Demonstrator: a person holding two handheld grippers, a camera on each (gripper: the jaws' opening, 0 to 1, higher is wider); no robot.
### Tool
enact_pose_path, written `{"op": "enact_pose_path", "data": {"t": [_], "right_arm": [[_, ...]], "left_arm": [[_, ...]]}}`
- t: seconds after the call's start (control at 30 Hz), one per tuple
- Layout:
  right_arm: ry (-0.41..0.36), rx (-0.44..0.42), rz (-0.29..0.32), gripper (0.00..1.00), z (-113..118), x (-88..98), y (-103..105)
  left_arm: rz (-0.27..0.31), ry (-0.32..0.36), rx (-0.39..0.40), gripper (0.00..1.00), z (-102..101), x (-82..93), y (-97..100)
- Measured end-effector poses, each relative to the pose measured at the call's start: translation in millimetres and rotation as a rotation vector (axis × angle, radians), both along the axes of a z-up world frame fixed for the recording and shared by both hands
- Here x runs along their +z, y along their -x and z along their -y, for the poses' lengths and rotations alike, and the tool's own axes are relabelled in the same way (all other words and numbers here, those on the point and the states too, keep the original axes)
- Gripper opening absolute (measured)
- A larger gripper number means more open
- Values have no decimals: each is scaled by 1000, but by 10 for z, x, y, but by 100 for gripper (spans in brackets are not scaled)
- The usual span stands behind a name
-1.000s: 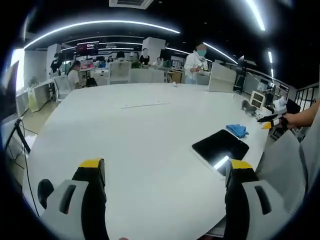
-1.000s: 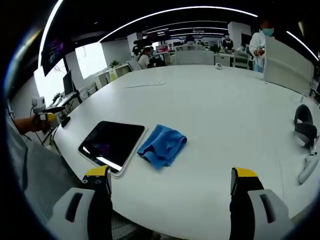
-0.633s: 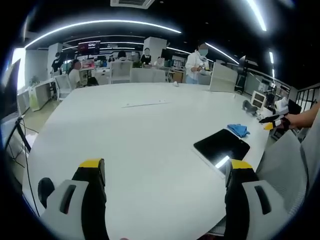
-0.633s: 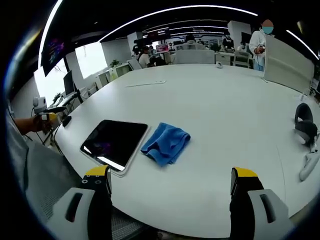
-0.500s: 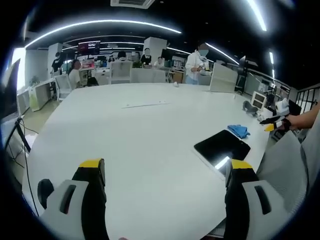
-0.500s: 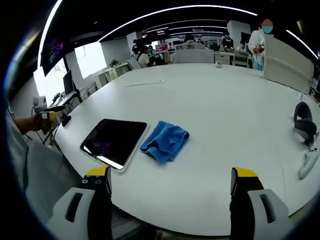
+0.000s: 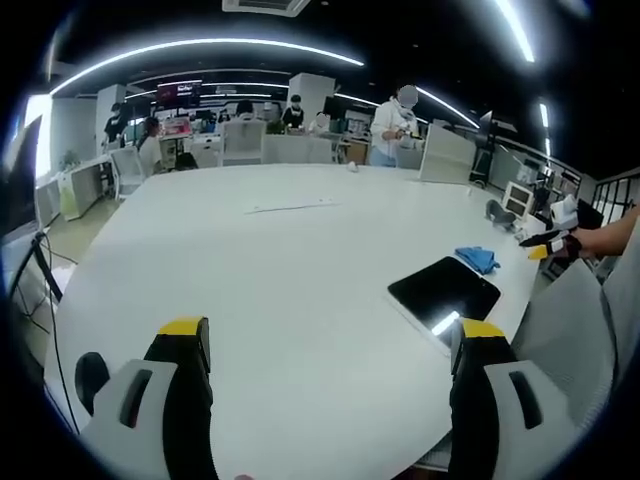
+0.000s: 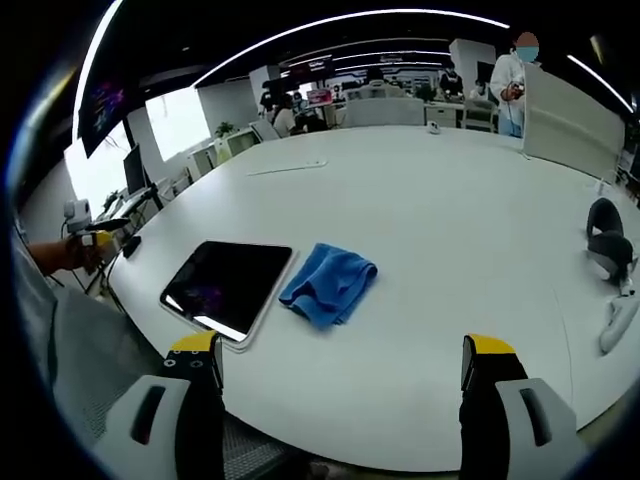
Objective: Wipe the mirror surface with the cleaning cloth until all visible marks leave the cleaned area.
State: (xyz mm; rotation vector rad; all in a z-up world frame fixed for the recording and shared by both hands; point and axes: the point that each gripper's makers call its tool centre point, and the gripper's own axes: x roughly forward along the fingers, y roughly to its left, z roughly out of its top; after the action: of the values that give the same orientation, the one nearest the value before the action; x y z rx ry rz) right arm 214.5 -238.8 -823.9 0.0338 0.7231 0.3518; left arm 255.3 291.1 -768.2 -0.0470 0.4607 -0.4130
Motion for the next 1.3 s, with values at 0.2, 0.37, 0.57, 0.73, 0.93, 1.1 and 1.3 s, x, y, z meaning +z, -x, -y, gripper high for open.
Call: {"op": "enact_pose_path", "data": {"t": [0.2,0.37,0.57,0.73,0.93,1.1,1.3], "right_arm": [[18,15,-14,98,-26,-35,-7],[9,10,9,98,-45,1,-102],[10,14,33,98,-130,15,-187],[17,8,-1,97,-84,-91,-181],[-13,-16,14,97,-27,-5,-247],[6,-6,13,97,51,12,-293],[6,-12,37,96,79,64,-342]], "left_arm": [[20,-2,27,99,-51,50,-14],[35,-14,14,99,-42,42,0],[52,-28,22,99,-52,108,-33],[29,-25,24,99,-69,122,-48],[0,-25,34,99,-100,52,-24],[-17,-19,41,99,-78,-16,3],[-36,2,30,99,-20,-28,7]]}}
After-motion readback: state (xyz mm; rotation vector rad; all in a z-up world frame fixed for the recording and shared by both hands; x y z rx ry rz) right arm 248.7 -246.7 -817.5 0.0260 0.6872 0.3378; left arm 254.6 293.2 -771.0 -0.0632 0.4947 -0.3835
